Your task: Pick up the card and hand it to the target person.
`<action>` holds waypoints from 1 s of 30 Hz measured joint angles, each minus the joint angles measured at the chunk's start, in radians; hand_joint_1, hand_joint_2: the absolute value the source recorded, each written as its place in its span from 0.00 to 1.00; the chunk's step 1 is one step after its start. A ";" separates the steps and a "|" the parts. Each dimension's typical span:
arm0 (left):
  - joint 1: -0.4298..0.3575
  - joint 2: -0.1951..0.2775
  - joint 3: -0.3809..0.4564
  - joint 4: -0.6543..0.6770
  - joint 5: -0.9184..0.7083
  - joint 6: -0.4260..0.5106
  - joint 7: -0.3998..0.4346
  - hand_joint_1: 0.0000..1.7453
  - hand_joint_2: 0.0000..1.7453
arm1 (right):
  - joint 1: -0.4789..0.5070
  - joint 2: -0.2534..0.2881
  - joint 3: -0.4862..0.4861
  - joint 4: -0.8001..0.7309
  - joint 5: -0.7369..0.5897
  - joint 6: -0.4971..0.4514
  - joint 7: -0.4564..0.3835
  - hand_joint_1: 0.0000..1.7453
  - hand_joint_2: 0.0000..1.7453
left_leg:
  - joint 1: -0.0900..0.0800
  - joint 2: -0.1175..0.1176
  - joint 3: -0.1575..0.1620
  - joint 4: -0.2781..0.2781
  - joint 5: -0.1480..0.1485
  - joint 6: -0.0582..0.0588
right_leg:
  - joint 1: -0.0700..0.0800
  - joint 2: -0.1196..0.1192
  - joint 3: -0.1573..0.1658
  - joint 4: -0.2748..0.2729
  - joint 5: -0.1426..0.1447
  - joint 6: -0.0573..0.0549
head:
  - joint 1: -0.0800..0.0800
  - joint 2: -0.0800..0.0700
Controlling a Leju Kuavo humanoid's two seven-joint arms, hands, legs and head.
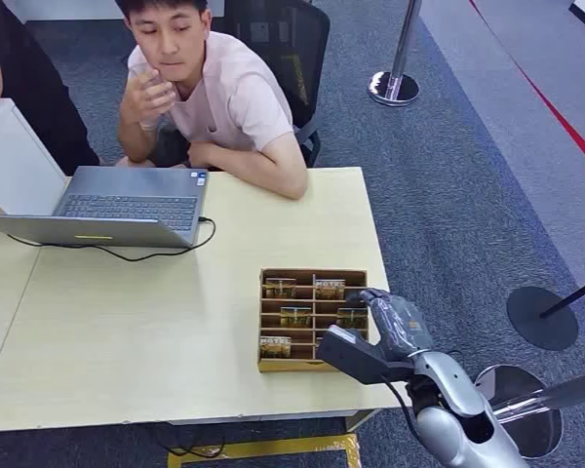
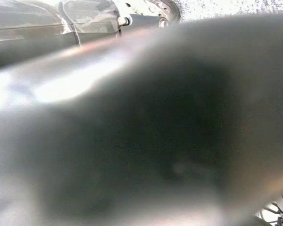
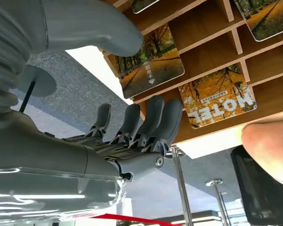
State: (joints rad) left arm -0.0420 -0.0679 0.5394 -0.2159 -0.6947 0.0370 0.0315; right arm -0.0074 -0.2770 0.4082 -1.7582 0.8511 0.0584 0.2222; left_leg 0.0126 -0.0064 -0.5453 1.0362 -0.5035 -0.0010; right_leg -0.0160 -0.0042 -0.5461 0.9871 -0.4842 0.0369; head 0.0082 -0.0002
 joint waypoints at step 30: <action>-0.005 -0.003 0.000 0.000 -0.010 -0.014 0.000 0.00 0.00 | 0.006 0.000 0.000 0.008 0.040 0.028 0.044 0.49 1.00 | 0.000 0.000 0.000 0.000 0.000 0.000 | 0.000 0.000 0.000 0.000 0.000 0.000 | 0.000 0.000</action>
State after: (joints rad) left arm -0.0467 -0.0705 0.5390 -0.2159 -0.7042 0.0233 0.0319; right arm -0.0019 -0.2766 0.4082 -1.7507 0.8914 0.0861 0.2663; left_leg 0.0126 -0.0063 -0.5450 1.0363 -0.5035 -0.0010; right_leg -0.0160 -0.0040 -0.5463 0.9871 -0.4842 0.0368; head 0.0083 -0.0001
